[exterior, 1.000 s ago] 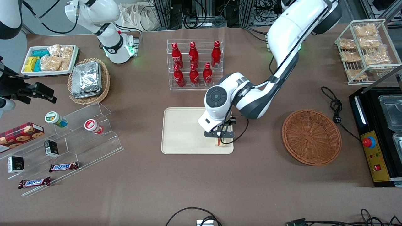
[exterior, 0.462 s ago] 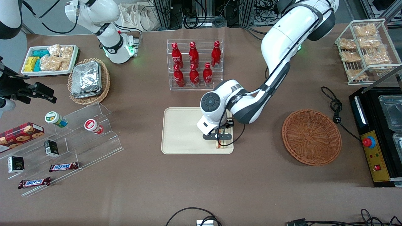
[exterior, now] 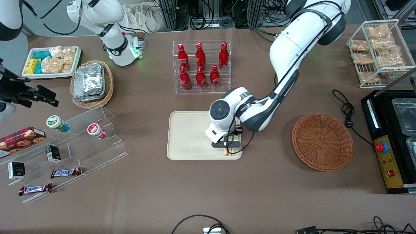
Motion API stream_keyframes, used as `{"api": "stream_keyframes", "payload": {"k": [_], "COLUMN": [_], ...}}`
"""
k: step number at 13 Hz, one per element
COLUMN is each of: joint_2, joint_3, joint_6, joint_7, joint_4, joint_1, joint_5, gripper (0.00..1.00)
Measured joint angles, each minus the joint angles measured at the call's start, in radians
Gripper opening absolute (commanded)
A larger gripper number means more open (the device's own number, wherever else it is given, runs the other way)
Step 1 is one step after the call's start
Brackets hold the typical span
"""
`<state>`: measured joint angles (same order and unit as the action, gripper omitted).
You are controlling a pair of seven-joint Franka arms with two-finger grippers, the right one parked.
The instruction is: Place sandwich from basket to tray
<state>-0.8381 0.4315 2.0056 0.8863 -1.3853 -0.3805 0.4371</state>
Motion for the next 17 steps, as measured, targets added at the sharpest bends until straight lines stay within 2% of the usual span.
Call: {"api": "stream_keyframes", "payload": {"k": [1,8,12,14,17], "joint_2": [0.0,0.015,0.093,0.148,0.272], "joint_3": [0.0,0.0,-0.017,-0.054,-0.156], "joint_6": [0.0,0.007,0.007,-0.009,-0.085], "joint_7": [0.002,0.006,0.006,-0.021,-0.193], "joint_4": [0.0,0.002,0.002,0.001,-0.014], "joint_1": [0.0,-0.002,-0.003,-0.003,0.004], "joint_5": [0.0,0.013,0.004,-0.053,-0.202], "gripper": [1.0,1.0,1.0,1.0,1.0]}}
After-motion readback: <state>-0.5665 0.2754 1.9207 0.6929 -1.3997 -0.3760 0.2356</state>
